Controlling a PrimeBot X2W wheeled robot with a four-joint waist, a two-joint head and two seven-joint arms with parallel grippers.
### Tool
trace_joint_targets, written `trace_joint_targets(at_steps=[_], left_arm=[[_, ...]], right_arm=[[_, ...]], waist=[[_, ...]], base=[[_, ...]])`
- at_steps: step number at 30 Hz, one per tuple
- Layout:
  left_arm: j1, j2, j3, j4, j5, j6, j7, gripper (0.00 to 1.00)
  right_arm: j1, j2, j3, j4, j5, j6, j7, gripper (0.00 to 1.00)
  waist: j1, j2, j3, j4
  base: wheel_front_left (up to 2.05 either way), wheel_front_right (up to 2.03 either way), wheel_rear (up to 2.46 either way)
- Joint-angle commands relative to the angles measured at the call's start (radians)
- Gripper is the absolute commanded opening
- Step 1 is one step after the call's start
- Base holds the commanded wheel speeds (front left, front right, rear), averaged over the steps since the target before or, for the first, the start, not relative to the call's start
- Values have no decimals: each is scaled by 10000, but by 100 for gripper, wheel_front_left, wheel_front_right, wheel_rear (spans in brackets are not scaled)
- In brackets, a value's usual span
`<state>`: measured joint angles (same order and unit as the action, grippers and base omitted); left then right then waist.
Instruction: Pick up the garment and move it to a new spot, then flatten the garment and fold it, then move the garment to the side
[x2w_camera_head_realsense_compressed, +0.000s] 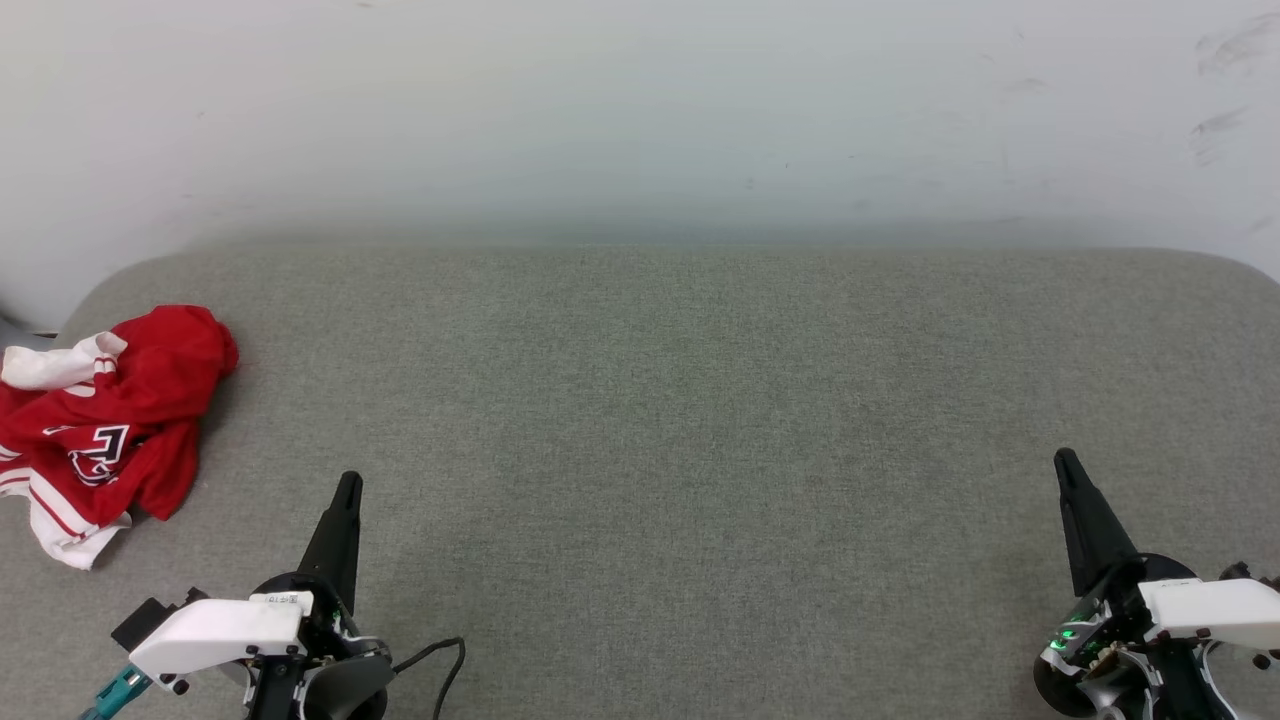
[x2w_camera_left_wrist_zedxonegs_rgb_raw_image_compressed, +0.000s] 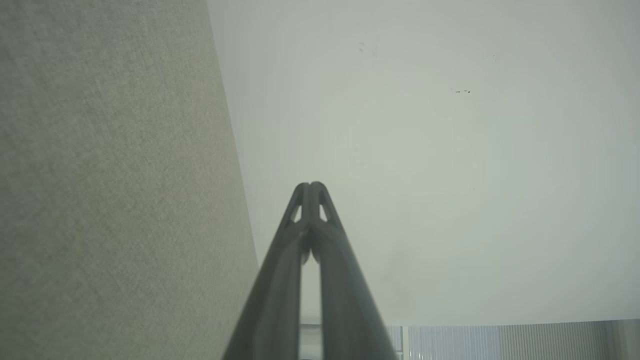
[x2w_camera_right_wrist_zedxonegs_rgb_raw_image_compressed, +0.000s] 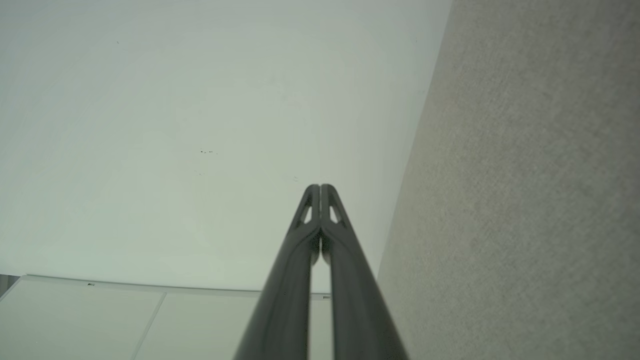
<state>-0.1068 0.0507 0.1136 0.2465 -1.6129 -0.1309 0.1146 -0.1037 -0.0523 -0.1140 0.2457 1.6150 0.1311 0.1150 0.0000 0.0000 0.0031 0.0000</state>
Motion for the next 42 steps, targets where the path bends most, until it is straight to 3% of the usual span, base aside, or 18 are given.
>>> trace_joint_targets(at_steps=[1,42], left_arm=[[-65,-13,23,-5,2,-23,19,0],[-65,-12,24,-6,2,-23,18,0]], right_arm=[[-123,32,5,6,-46,-7,9,0],[-123,33,7,5,-44,-7,7,0]], waist=[[0,0,0,0],[0,0,0,0]], base=[[0,0,0],[0,0,0]])
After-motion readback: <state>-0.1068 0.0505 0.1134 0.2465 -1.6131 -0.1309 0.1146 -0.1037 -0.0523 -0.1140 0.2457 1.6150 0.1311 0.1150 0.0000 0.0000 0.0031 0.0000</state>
